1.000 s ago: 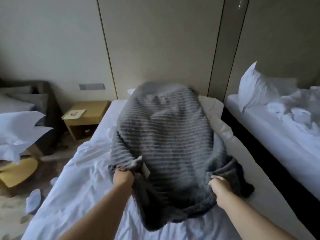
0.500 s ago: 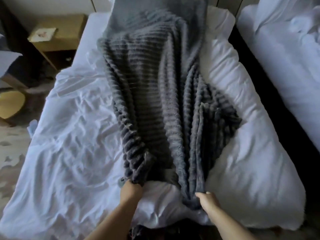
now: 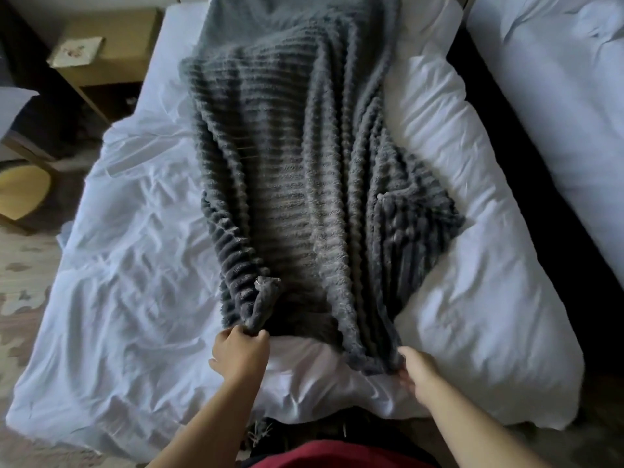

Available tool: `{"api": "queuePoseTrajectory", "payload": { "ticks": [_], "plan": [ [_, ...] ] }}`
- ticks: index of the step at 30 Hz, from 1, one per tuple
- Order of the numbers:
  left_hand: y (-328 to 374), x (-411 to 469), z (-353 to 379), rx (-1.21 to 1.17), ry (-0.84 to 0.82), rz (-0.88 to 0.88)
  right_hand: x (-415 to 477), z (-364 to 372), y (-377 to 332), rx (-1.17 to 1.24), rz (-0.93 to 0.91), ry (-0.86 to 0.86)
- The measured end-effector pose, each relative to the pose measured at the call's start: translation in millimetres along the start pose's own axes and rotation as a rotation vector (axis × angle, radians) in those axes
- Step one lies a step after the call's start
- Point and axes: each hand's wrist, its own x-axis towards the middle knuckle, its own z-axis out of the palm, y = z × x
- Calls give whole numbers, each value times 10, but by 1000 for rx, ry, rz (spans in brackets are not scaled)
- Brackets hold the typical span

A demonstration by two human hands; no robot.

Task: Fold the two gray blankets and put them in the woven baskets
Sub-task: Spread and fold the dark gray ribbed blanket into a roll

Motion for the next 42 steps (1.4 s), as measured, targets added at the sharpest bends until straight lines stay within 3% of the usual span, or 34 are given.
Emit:
{"api": "queuePoseTrajectory", "payload": {
  "ticks": [3,5,9,13,18,20,23,28,30,32,36,40,42],
  "plan": [
    [101,9,-15,106,47,189,43,8,-298,-2,-73,7],
    [236,38,-49,9,-27,263,57,54,-508,-3,-118,-14],
    [541,98,-58,-187,-122,254,133,158,-827,3,-132,-67],
    [872,165,-44,-462,-204,107,327,220,-1166,-54,-173,-75],
    [1115,236,-43,-639,-318,63,619,297,-1790,-237,-314,-17],
    [1144,303,-26,-615,-359,72,766,336,-2055,-389,-402,65],
    [1172,415,20,-388,-372,164,1000,446,-2380,-524,-499,187],
    [1216,497,96,-69,-40,366,1393,666,-2560,-632,-420,175],
    [1220,488,90,-41,-63,345,1510,699,-2552,-752,-419,197],
    [1225,462,74,-137,-133,242,1555,725,-2566,-806,-428,233],
    [1337,361,-51,-651,-172,-34,1404,742,-2599,-567,-460,250],
    [1588,283,-294,-1095,-276,-111,1048,604,-2714,-198,-430,139],
    [1730,252,-399,-1174,-335,-64,847,478,-2770,-12,-367,21]
  ]
}}
